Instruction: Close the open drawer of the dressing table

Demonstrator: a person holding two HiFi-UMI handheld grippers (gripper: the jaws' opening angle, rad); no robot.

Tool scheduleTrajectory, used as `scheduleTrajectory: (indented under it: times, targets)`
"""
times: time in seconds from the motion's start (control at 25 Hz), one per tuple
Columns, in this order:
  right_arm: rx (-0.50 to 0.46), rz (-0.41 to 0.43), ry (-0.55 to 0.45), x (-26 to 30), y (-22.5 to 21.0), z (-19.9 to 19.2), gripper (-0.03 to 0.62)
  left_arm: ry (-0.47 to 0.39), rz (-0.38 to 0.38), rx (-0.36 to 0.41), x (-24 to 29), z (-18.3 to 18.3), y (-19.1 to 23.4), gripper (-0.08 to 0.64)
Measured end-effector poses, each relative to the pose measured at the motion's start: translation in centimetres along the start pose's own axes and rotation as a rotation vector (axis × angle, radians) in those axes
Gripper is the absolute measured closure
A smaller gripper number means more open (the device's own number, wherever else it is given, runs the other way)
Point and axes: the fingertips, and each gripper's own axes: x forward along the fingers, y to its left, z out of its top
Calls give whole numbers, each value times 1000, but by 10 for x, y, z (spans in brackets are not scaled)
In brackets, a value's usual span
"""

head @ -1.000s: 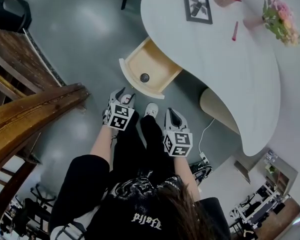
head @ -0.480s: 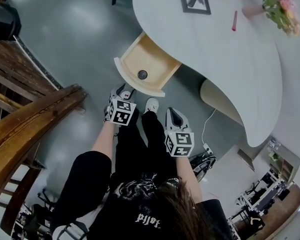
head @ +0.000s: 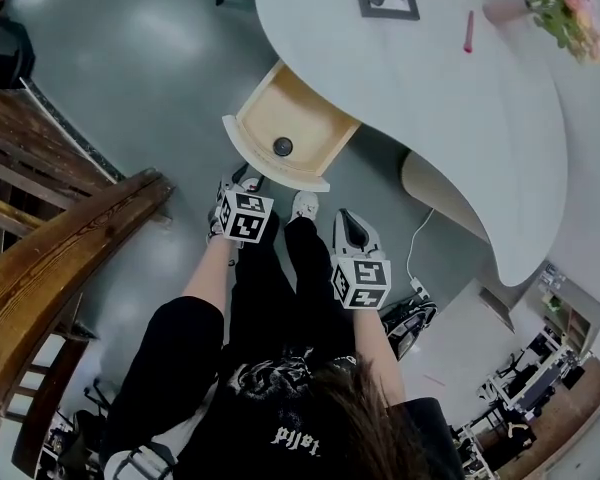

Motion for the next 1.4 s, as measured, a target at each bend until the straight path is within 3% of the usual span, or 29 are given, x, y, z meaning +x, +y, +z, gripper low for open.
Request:
scheduleTrajectory:
  times: [0.16,0.44,1.4]
  targets:
    - [4,-3,3,2,1,0,566,-10,-31,-43,3,2,2,373]
    - [19,-12,3,5,-1,2,566,-17,-25,78,3,3,-5,440]
    - [47,9,18,12,-7,-9,566,-29,-37,101,19,28,-11,443]
